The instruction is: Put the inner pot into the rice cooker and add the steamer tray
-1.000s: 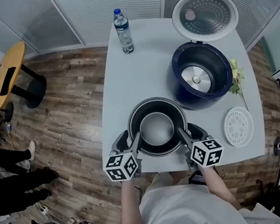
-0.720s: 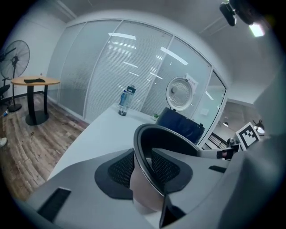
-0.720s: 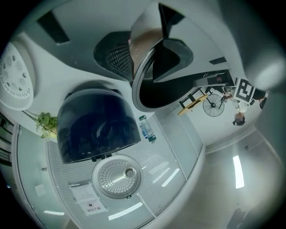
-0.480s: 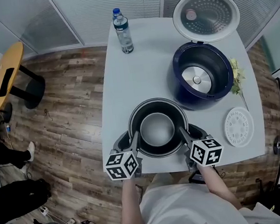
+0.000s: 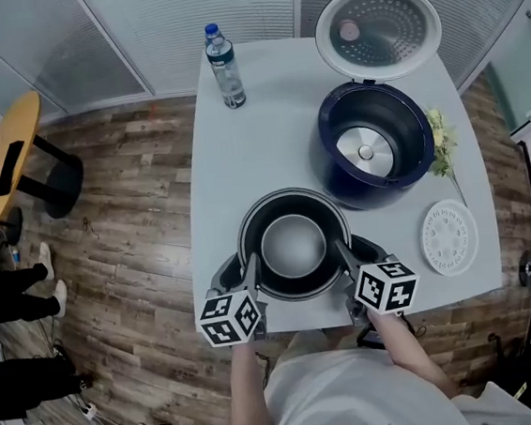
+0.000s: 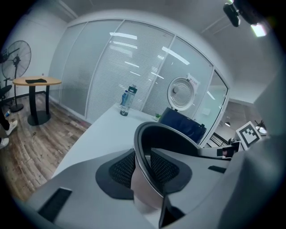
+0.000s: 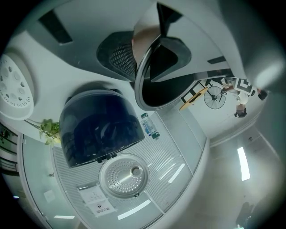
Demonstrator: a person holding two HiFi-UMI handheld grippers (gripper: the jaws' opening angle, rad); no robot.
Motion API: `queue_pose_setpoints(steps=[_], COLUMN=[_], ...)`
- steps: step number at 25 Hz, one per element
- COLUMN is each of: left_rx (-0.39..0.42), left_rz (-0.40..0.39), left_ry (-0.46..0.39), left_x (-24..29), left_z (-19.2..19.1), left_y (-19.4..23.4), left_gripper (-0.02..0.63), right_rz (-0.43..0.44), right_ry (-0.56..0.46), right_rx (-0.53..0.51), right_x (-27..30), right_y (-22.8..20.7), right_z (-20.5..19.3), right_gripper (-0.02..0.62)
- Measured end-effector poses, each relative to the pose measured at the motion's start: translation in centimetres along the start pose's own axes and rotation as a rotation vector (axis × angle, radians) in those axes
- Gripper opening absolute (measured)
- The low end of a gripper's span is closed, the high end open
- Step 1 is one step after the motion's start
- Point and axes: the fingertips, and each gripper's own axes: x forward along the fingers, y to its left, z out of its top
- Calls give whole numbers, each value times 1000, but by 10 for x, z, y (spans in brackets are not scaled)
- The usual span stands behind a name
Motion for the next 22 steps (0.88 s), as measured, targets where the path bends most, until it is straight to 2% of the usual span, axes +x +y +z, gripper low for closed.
queue_pose_setpoints(steps=[9, 22], left_rx=[-4, -37], left_rz=[-8, -8], left_ry=[-56, -172], left_x=[-8, -39], left_z=[17, 45], left_y=[-6, -13], left_gripper=[101, 94], right_rz=[16, 89], right_ry=[-55, -122], right_rx=[9, -17], right_x=[-12, -33], right_y=[8, 35], right_z=[12, 39], right_gripper=[104, 103])
